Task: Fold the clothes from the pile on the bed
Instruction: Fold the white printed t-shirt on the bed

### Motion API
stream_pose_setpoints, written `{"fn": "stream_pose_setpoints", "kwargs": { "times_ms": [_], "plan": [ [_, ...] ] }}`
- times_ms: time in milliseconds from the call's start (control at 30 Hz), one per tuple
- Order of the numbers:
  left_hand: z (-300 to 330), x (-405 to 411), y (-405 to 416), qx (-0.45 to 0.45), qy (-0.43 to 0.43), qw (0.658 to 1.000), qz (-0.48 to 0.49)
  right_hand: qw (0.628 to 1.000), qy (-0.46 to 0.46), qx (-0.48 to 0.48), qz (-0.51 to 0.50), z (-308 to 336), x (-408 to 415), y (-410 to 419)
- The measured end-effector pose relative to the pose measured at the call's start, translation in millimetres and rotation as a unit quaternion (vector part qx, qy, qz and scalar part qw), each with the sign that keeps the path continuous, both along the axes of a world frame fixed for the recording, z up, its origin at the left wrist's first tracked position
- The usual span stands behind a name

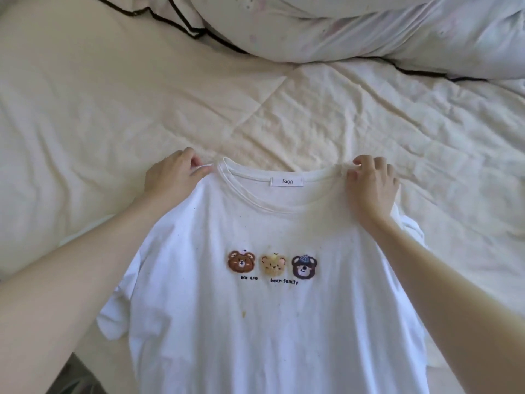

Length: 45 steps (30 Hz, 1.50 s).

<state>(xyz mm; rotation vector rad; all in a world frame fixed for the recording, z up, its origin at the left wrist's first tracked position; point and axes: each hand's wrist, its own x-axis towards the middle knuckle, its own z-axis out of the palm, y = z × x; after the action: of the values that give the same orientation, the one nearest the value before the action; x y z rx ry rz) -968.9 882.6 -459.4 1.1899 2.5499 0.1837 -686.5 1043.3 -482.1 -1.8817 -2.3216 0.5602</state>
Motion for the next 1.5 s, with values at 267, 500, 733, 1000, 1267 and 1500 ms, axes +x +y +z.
{"fn": "stream_pose_setpoints", "kwargs": {
  "times_ms": [267,500,733,1000,1267,1500],
  "plan": [
    [23,-41,-126,0.064,-0.065,0.987,0.131,0.968,0.058,0.035,0.242,31,-12,-175],
    [26,-54,-195,0.115,-0.192,0.952,0.211,0.937,-0.001,-0.048,0.346,26,-34,-285],
    [31,-75,-220,0.091,-0.333,0.919,0.188,0.919,-0.111,-0.115,0.361,3,-40,-290],
    [70,-125,-251,0.263,-0.333,0.855,0.3,0.981,0.011,-0.068,0.179,49,-95,-332],
    [31,-111,-266,0.207,-0.514,0.742,0.377,0.856,-0.018,0.124,0.502,40,-177,-383],
    [35,-133,-251,0.208,-0.525,0.726,0.393,0.823,-0.064,0.217,0.521,30,-219,-376]
  ]
}}
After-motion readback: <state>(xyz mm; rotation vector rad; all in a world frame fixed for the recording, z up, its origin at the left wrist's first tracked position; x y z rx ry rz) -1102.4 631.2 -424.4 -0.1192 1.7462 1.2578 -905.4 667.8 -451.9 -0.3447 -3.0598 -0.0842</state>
